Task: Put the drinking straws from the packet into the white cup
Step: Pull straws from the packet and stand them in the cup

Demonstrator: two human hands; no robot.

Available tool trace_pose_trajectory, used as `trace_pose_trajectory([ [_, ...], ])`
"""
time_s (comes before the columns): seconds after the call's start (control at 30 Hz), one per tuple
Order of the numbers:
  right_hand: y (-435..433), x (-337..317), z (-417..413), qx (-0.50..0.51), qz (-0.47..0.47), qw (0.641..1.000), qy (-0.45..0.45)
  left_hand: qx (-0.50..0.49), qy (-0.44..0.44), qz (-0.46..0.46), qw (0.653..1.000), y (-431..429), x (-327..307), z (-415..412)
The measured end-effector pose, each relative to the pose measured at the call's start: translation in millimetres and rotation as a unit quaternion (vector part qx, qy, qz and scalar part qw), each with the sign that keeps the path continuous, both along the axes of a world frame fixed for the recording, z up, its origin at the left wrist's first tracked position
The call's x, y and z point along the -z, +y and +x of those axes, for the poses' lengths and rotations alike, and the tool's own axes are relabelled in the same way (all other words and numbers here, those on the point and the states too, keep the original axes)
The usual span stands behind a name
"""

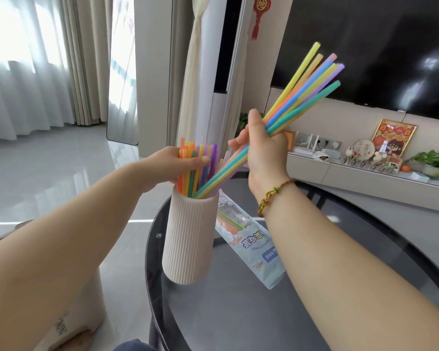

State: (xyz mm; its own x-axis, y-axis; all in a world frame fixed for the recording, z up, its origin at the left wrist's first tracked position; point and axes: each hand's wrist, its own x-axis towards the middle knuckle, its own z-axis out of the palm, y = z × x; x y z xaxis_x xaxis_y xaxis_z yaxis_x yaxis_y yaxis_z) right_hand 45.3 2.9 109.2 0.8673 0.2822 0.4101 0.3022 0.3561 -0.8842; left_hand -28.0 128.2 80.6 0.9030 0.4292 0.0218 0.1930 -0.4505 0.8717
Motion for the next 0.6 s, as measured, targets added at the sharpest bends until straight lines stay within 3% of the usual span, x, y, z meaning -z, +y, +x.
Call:
trace_pose_trajectory([
  [0.1, 9, 8, -10, 0.018, -0.116, 0.988, -0.097, 0.013, -0.018, -0.020, 1.000, -3, 2, -6],
  [0.2, 14, 21, -19, 0.024, -0.220, 0.967, -0.127, 0.043, -0.067, -0.054, 0.995, -6, 11, -14],
  [0.43, 2, 14, -18, -0.058, -0.120, 0.990, -0.037, 0.029, -0.165, -0.120, 0.979, -14, 42, -24],
  [0.6, 1, 6, -18, -0.068, -0.161, 0.973, -0.148, 0.049, -0.201, -0.091, 0.974, -27, 53, -27],
])
